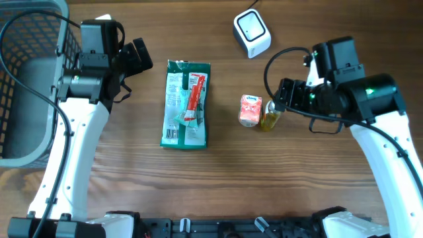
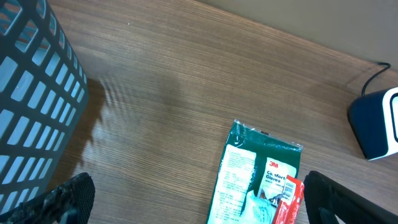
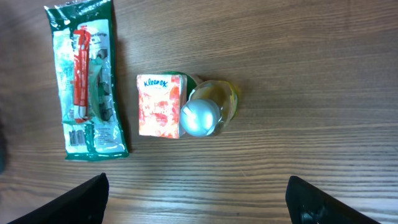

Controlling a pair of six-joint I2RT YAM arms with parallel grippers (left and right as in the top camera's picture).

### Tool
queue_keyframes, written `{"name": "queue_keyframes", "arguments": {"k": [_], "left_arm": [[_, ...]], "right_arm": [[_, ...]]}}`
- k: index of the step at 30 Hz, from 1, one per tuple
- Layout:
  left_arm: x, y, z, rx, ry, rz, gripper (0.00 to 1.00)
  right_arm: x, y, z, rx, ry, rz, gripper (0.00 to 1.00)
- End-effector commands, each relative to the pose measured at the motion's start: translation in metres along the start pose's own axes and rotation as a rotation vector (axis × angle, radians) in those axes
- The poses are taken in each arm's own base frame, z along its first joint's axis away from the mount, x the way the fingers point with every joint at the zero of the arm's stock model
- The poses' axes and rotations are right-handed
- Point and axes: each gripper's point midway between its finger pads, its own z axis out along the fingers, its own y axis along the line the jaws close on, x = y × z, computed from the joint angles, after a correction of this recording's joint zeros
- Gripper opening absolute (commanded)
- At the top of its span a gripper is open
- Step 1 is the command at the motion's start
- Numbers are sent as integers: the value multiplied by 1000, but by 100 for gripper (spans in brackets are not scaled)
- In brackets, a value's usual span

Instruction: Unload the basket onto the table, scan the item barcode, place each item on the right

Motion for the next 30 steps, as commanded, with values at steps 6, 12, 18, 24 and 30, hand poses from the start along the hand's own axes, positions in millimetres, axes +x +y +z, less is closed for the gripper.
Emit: {"name": "queue_keyframes", "arguments": {"k": [6,12,18,24,30], "left_arm": [[-7,2,-3,-6,-20,18,100],[-7,1,-3,-5,-20,18,100],[-7,1,-3,-5,-20,18,100],[-7,1,-3,-5,-20,18,100],[-7,1,-3,-5,-20,18,100]], "right_arm": [[0,4,33,132,34,-34,91],[-1,10,58,170,66,-67,91],[0,7,80,201,113,-43,91],[1,4,89,228,134,-44,92],[5,1,100,247,166,-43,92]]}}
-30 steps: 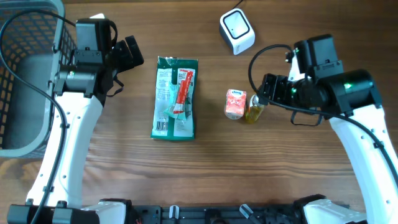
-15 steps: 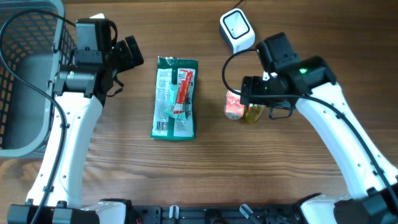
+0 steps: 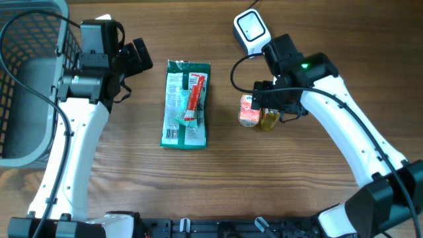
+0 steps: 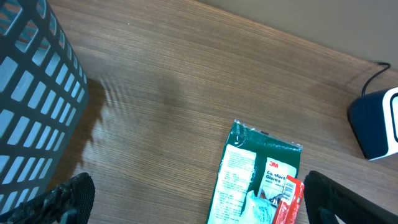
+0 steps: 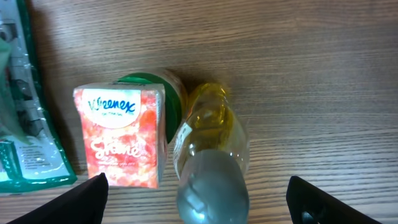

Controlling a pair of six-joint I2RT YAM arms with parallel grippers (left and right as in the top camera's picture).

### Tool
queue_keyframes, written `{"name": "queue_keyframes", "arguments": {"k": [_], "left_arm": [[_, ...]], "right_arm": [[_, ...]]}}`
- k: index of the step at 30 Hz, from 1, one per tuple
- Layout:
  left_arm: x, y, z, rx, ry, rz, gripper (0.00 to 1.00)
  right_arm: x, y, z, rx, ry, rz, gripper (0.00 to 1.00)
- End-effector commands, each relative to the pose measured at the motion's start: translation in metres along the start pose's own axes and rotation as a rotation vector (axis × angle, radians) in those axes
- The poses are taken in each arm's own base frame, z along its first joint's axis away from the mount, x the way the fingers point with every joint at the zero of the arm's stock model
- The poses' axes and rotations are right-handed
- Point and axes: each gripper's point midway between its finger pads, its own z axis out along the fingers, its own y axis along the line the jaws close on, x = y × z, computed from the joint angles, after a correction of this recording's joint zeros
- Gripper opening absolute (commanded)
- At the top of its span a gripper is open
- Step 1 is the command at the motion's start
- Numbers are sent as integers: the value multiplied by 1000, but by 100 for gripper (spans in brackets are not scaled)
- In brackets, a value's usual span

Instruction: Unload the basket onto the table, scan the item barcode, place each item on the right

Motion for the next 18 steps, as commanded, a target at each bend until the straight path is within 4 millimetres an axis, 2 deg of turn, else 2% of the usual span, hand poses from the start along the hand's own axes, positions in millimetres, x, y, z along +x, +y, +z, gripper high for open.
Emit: {"name": "queue_keyframes", "arguments": {"k": [1,5,9,13,18], "left_arm": [[-7,1,-3,-5,-20,18,100],[-7,1,-3,-5,-20,18,100],[-7,1,-3,-5,-20,18,100],[-7,1,-3,-5,-20,18,100],[-7,1,-3,-5,-20,18,100]], "right_arm": [[0,-3,13,42,23,9,92],[1,-4,21,56,46,9,91],[0,-8,21,81,39,8,80],[0,-9,21,82,39,9,73],[0,-13,24,98,38,12,73]]}}
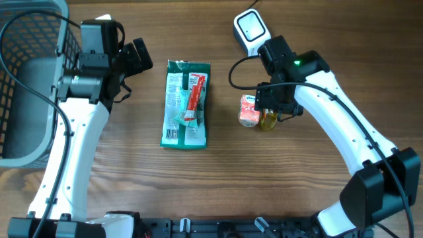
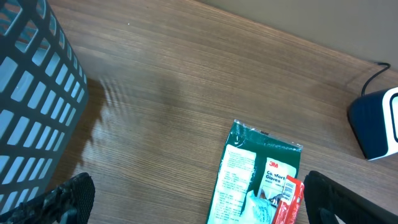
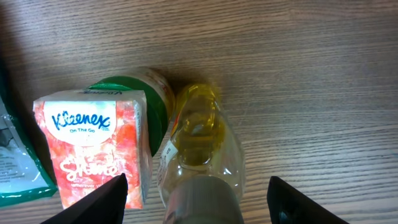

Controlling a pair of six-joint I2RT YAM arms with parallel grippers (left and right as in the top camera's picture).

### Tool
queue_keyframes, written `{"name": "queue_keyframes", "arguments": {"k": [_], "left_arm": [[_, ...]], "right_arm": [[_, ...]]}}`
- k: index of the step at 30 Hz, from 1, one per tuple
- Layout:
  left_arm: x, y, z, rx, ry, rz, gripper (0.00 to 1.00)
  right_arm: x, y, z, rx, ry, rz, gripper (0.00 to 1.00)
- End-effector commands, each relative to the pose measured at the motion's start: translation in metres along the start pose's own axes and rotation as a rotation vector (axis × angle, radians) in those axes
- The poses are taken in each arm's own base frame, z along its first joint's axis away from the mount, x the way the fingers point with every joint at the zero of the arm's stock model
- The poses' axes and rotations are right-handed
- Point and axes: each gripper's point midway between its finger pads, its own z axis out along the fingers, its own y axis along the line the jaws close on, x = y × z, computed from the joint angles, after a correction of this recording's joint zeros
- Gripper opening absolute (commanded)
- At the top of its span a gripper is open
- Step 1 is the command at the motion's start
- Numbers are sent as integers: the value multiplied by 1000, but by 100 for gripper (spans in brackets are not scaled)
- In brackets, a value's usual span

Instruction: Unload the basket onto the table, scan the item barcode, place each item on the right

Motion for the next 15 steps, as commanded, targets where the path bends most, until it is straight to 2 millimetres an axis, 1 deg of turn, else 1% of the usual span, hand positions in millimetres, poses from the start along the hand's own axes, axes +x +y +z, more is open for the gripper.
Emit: {"name": "queue_keyframes", "arguments": {"k": [1,5,8,10,12,15], "left_arm": [[-7,1,-3,-5,-20,18,100],[-7,1,-3,-5,-20,18,100],[-7,1,-3,-5,-20,18,100],[-7,1,-3,-5,-20,18,100],[-7,1,-3,-5,-20,18,100],[-7,1,-3,-5,-20,18,100]], "right_arm": [[1,-8,9,44,8,8,73],[4,-10,16,49,17,8,73],[4,-9,18,47,13,9,72],[3,-9,18,47,10,9,66],[2,-10,18,46,9,13,63],[1,-13,18,47,11,21,55]]}}
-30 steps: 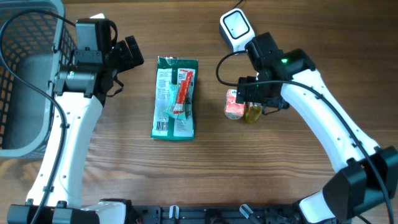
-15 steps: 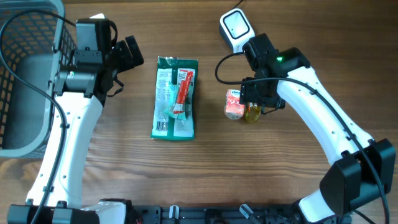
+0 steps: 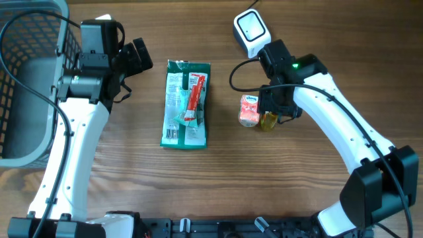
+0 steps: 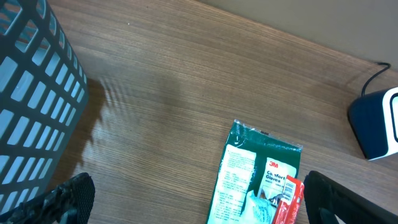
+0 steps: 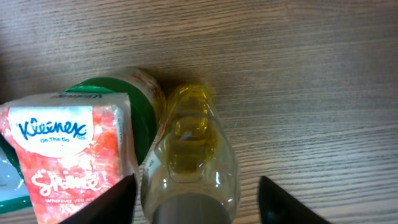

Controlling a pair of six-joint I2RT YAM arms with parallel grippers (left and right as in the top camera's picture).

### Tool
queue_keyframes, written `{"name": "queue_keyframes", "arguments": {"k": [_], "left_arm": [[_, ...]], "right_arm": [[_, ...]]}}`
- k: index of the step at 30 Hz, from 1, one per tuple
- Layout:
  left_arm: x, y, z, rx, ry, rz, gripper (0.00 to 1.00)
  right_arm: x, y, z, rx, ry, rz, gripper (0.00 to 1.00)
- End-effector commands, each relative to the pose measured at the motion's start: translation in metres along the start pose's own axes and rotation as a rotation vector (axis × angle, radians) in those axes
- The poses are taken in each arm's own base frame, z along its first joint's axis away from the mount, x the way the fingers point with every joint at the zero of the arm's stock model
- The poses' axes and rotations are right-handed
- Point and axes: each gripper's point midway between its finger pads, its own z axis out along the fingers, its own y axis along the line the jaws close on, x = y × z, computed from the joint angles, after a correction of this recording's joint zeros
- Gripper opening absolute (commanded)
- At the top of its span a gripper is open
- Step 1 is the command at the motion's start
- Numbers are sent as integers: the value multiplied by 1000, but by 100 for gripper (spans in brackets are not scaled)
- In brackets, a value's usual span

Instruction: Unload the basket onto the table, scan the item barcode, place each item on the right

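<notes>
A small clear bottle of yellow liquid with a grey cap (image 5: 189, 155) stands mid-table, also seen from overhead (image 3: 268, 121). It touches a pink Kleenex pack (image 5: 62, 149). My right gripper (image 5: 199, 202) is open just above the bottle, one finger on each side of it, touching nothing. The white barcode scanner (image 3: 251, 28) sits at the back of the table. My left gripper (image 4: 199, 199) hangs open over bare wood near a green glove packet (image 4: 258, 174).
A green-lidded jar (image 5: 140, 106) lies half hidden under the Kleenex pack, against the bottle. A grey mesh basket (image 3: 26, 79) fills the far left. The scanner's cable runs off the back edge. The glove packet (image 3: 186, 104) lies left of centre.
My right gripper has come slightly closer to the bottle, which fills more of the wrist view, and its fingers stand a little nearer the bottle's sides. The left arm has not moved.
My right gripper was high at the right, open, with the bottle, Kleenex pack and glove packet all below it. Then it stood over the bottle, lower. It then came lower still, and now straddles the bottle. The left arm stayed still throughout.
</notes>
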Motion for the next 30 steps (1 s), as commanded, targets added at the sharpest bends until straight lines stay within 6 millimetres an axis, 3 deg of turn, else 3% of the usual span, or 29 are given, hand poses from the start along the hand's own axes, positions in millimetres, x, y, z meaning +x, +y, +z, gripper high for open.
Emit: {"name": "queue_keyframes", "arguments": {"k": [1,9,12,18,19,21,30], "left_arm": [[-7,1,-3,-5,-20,18,100],[-7,1,-3,-5,-20,18,100],[-7,1,-3,-5,-20,18,100],[-7,1,-3,-5,-20,18,100],[-7,1,-3,-5,-20,18,100],[-7,1,-3,-5,-20,18,100],[-7,1,-3,-5,-20,18,100]], "right_arm": [[-2,-7,6,29,5,13,54],[-2,-7,6,29,5,12,54],[-2,-7,6,29,4,13,59],[-2,-7,6,28,6,12,76],[-2,-7,6,26,7,13,81],[-2,-7,6,25,7,13,100],[1,-8,6,28,18,11,100]]}}
